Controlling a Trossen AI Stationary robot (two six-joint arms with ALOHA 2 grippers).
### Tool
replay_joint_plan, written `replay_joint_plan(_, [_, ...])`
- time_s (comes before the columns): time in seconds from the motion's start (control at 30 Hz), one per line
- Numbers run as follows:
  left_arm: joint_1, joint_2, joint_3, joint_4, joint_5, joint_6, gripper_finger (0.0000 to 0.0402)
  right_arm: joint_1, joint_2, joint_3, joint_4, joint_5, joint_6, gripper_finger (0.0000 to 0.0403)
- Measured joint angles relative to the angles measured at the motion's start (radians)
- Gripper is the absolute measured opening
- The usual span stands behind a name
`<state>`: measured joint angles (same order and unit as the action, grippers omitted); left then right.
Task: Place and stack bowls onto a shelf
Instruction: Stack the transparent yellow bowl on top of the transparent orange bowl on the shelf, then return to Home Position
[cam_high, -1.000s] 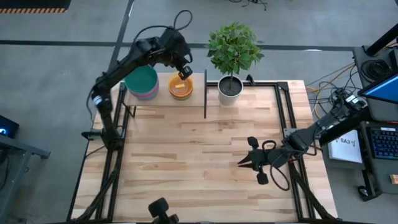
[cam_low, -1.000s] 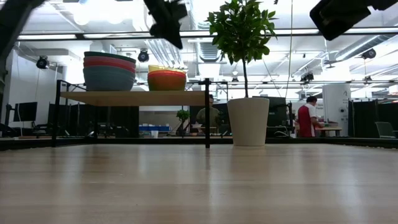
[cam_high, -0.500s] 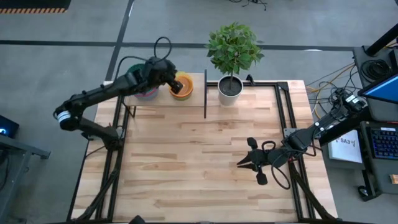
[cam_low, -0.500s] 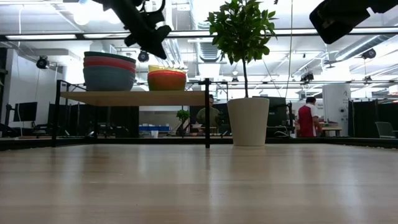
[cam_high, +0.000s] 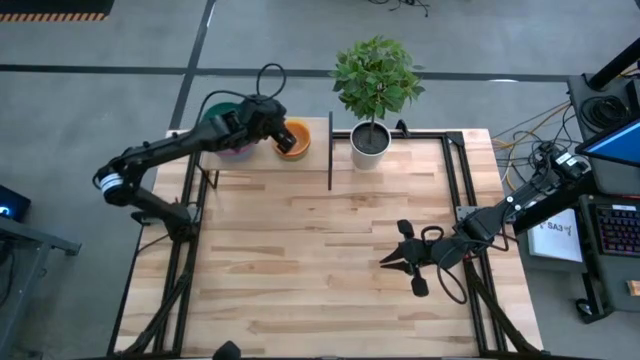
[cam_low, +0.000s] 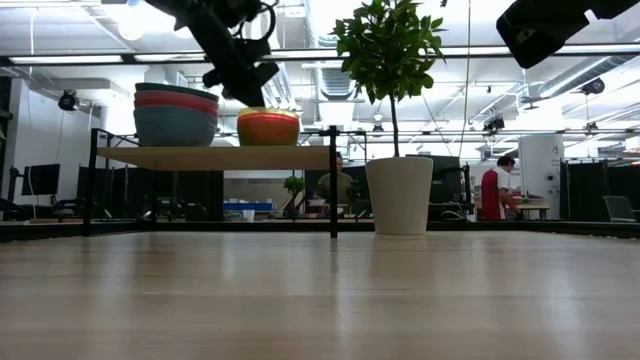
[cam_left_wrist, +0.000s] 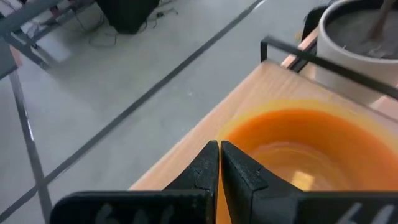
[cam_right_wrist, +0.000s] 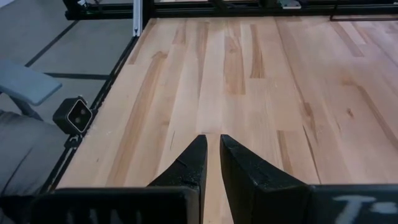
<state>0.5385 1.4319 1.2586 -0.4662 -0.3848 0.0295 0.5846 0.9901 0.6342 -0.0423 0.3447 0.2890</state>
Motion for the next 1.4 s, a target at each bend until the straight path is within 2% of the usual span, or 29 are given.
replay_joint_plan(0.33, [-0.015,0.047,0.088,-0.065,-0.025,-0.013,0.0000,0.000,0.000,0.000,-0.004,0.000,0.000,0.0034])
replay_joint_plan(0.57, [-0.128,-0.018,0.070,-0.038,0.043,-0.006,0.0000,0.000,0.000,-0.001,-0.002,0.011,-0.053,0.0034])
replay_joint_plan(0.67, [-0.211,-0.076,-0.003,0.024,0.090,0.003,0.0000,0.000,0.000,-0.014,0.025,0.027,-0.099,0.0034])
replay_joint_plan(0.93, [-0.459,-0.329,-0.301,0.262,0.119,0.017,0.0000,-0.055,-0.032,-0.053,0.155,0.017,-0.277,0.0034])
replay_joint_plan(1.07, [-0.549,-0.479,-0.428,0.326,0.171,0.025,0.0000,-0.128,-0.089,-0.063,0.156,-0.085,-0.340,0.0034])
replay_joint_plan(1.2, [-0.588,-0.623,-0.537,0.385,0.212,0.024,0.0000,-0.213,-0.156,-0.083,0.159,-0.171,-0.370,0.0034])
replay_joint_plan(1.4, [-0.588,-0.807,-0.687,0.448,0.267,0.010,0.0000,-0.305,-0.245,-0.145,0.157,-0.198,-0.381,0.0034])
